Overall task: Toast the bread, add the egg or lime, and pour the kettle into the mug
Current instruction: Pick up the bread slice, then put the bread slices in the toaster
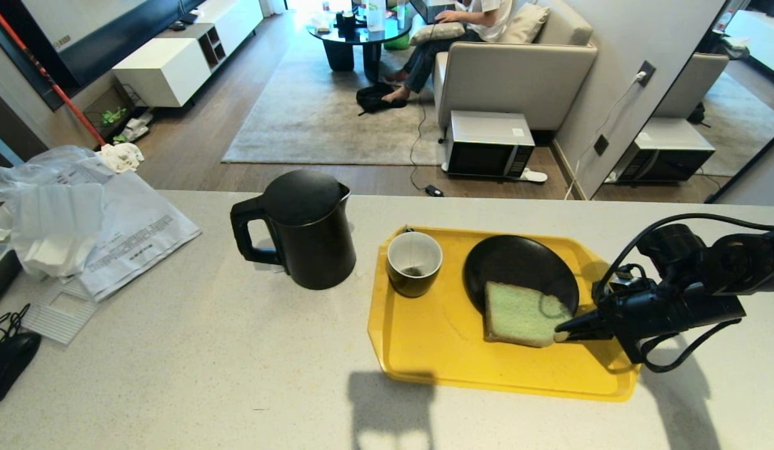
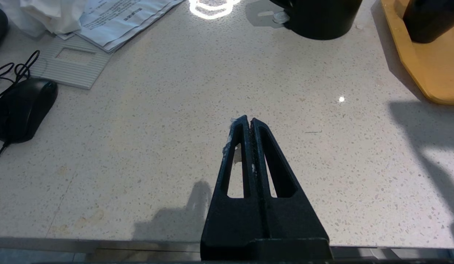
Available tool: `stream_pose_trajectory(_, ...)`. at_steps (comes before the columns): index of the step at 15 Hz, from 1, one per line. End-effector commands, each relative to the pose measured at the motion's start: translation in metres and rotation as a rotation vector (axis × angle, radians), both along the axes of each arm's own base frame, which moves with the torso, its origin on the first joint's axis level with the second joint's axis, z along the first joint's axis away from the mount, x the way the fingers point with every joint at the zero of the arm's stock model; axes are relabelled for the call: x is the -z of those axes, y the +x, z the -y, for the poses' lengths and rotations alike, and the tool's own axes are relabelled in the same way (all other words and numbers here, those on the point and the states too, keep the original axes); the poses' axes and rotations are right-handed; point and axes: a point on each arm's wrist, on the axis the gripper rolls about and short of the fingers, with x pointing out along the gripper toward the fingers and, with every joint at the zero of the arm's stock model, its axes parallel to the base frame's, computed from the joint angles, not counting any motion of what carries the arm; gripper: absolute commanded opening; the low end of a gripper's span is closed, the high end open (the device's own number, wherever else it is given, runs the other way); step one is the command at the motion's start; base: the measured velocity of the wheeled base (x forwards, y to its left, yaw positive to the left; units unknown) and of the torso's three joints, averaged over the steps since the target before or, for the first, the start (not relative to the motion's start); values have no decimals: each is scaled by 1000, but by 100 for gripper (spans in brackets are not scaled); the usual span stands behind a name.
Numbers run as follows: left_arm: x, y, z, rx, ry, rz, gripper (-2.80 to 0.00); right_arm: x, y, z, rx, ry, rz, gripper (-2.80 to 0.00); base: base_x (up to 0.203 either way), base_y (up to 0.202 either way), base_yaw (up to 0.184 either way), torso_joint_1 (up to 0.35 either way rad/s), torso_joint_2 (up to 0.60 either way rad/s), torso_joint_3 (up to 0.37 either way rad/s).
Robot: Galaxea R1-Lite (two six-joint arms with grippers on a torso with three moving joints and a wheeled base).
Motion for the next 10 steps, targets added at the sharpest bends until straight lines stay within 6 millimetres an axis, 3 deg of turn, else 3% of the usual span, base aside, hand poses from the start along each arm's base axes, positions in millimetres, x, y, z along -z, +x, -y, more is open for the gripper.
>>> stream_pose_trajectory(1, 0, 0, 0, -1, 0, 0, -280, -9, -8, 8, 4, 15, 15, -280, 0, 0, 0, 0, 0, 0)
stream_pose_trajectory(5, 0, 0, 0, -2, 0, 0, -280, -34, -21, 14, 8, 32, 82, -280, 0, 0, 0, 0, 0, 0)
stream_pose_trajectory(10, 0, 0, 0, -1, 0, 0, -280, -83, -50, 12, -24, -6, 197, -280, 0, 0, 0, 0, 0, 0)
